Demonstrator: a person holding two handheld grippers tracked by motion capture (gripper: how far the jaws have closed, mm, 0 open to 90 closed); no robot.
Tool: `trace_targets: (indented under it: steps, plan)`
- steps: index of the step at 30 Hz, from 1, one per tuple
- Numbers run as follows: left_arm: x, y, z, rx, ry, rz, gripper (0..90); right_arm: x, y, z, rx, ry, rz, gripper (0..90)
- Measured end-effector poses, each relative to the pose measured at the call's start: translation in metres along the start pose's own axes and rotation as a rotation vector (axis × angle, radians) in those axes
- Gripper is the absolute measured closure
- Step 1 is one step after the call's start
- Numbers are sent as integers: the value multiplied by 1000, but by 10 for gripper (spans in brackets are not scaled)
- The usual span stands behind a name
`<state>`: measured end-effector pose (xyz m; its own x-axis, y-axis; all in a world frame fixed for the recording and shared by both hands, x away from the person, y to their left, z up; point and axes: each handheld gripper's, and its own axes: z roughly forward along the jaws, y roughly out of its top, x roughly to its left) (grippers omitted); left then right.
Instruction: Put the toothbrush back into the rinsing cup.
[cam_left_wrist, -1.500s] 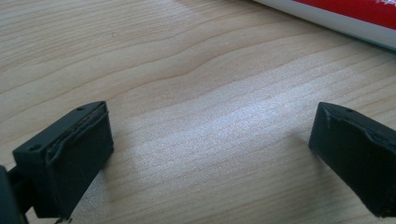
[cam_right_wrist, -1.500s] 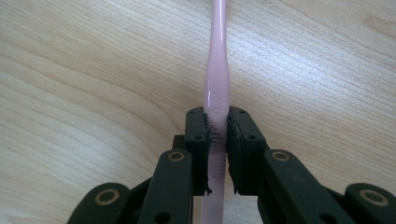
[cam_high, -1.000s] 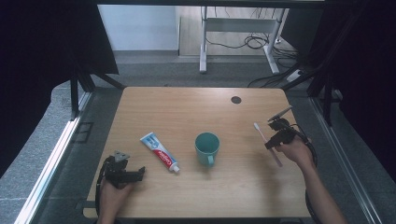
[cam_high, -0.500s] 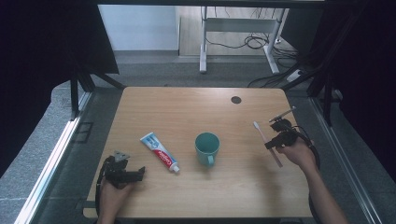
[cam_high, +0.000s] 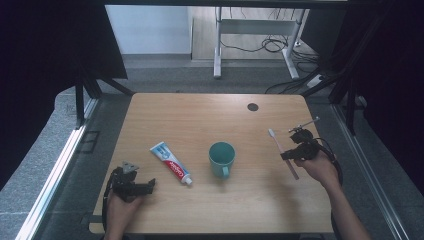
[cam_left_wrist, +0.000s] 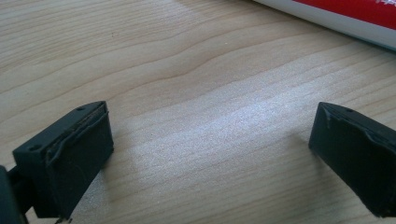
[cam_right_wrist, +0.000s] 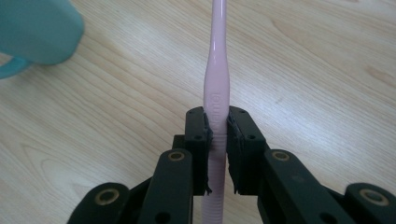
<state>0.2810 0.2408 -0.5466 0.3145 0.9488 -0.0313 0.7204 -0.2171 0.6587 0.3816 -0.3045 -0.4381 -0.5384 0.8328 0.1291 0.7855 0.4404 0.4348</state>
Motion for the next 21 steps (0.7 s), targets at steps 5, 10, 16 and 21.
trace_targets:
  steps: [5,10,16,21]
  plan:
    - [0,0,0,0,0,0,0,4,-3,1,-32,14,-22,786]
    - [0,0,0,2,0,2,0,10,-5,0,-70,26,-45,786]
    - [0,0,0,0,0,0,0,19,-7,-1,-126,45,-65,786]
    - [0,0,0,2,1,2,0,23,-9,0,-171,58,-83,786]
